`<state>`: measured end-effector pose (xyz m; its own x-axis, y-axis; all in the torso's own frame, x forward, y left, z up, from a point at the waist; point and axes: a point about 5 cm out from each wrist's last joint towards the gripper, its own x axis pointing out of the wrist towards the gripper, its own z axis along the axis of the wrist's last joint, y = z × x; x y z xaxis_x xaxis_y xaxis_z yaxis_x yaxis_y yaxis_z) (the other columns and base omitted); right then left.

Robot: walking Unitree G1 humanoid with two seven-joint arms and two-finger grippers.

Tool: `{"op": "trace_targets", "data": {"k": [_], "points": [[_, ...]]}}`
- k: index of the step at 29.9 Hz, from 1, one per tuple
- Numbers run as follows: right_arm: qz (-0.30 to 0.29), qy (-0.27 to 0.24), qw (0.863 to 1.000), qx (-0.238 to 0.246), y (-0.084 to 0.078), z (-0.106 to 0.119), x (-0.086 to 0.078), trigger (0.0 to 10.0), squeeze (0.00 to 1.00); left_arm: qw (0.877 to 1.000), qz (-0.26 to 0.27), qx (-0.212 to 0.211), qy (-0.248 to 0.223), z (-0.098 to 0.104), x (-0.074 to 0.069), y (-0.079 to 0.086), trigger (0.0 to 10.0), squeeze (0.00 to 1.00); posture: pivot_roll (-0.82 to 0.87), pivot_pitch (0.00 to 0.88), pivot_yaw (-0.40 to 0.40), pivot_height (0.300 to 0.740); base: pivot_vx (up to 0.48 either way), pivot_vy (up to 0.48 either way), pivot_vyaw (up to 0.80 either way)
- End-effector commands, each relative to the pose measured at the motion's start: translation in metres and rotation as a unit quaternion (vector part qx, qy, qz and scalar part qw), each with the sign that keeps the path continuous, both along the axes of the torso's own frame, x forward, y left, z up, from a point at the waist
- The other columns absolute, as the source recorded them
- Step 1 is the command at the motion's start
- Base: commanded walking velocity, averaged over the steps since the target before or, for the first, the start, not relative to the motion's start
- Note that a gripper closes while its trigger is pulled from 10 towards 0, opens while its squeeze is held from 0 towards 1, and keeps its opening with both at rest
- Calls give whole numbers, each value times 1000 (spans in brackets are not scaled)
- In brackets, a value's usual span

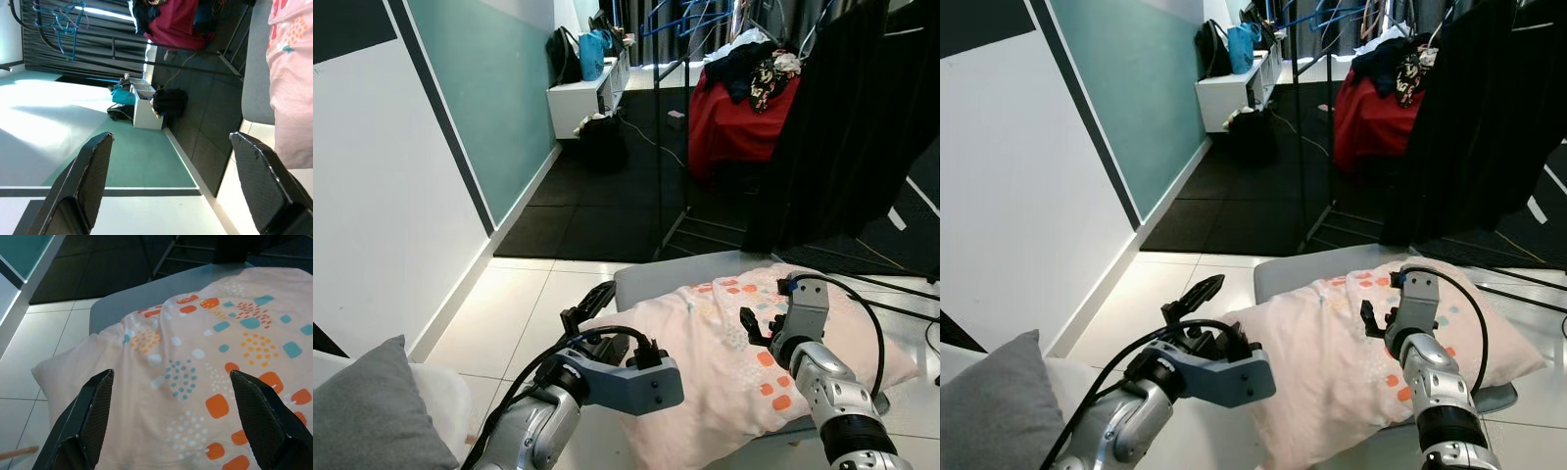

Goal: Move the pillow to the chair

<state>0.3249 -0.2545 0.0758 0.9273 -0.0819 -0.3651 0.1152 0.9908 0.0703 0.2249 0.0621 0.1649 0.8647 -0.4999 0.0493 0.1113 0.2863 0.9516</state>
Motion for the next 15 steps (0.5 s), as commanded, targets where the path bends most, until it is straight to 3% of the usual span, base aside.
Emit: {"op": "trace_targets", "data": {"k": [1, 7, 13, 15], "points": [[-1, -3, 1000, 12, 4, -2, -1, 10000, 0, 1000, 7, 3, 1, 1, -1, 6, 10000, 0, -162, 55, 97, 700, 0, 0, 0], [-2, -3, 1000, 13, 3, -3, -2, 10000, 0, 1000, 6, 20, -13, 1, -1, 5, 10000, 0, -160, 54, 97, 700, 0, 0, 0], [-2, -2, 1000, 13, 2, -2, -2, 10000, 0, 1000, 1, 13, -2, 0, -1, 4, 10000, 0, -157, 47, 92, 700, 0, 0, 0], [-2, -1, 1000, 12, 2, -2, -1, 10000, 0, 1000, 5, -4, 23, -2, 1, 5, 10000, 0, -158, 45, 90, 700, 0, 0, 0]]}}
